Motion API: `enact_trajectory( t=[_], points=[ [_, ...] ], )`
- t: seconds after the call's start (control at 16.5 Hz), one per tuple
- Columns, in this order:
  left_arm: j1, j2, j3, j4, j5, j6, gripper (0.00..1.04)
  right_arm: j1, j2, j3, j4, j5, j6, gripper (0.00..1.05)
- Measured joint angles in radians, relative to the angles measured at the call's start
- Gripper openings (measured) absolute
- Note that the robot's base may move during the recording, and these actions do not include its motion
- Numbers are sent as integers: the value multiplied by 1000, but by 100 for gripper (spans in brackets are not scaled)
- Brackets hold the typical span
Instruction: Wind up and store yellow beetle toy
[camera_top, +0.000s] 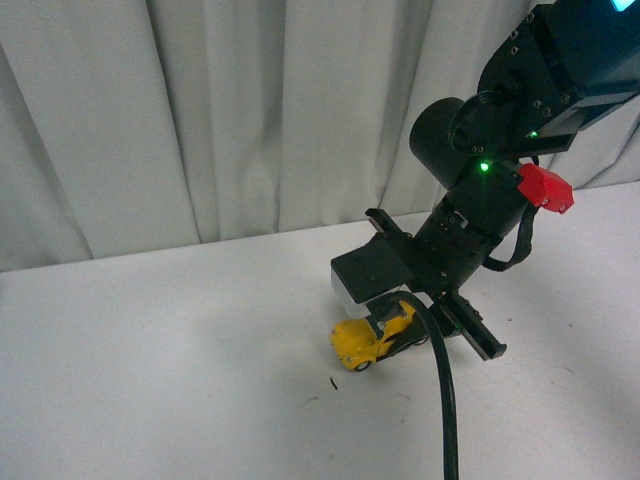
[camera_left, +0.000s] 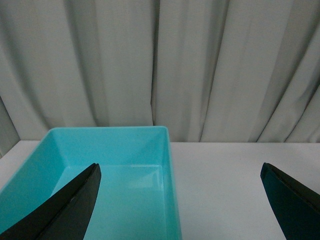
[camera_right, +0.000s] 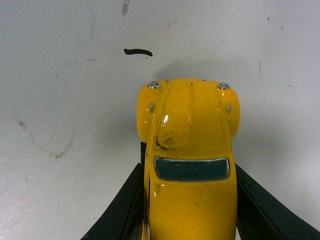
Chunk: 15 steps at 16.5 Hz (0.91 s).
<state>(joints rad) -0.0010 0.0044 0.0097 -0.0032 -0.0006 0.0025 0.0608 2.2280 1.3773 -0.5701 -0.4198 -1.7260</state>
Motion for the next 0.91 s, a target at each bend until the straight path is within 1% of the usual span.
enact_trajectory(
  t=[0.24,0.67,0.91],
  points=[
    [0,0,0,0,0,0,98,0,5,5,-5,-17,13,42],
    [0,0,0,0,0,0,98,-19,8,-47,82,-97,86,42],
    [0,0,0,0,0,0,98,-30,8,-56,88,-114,110,42]
  ],
)
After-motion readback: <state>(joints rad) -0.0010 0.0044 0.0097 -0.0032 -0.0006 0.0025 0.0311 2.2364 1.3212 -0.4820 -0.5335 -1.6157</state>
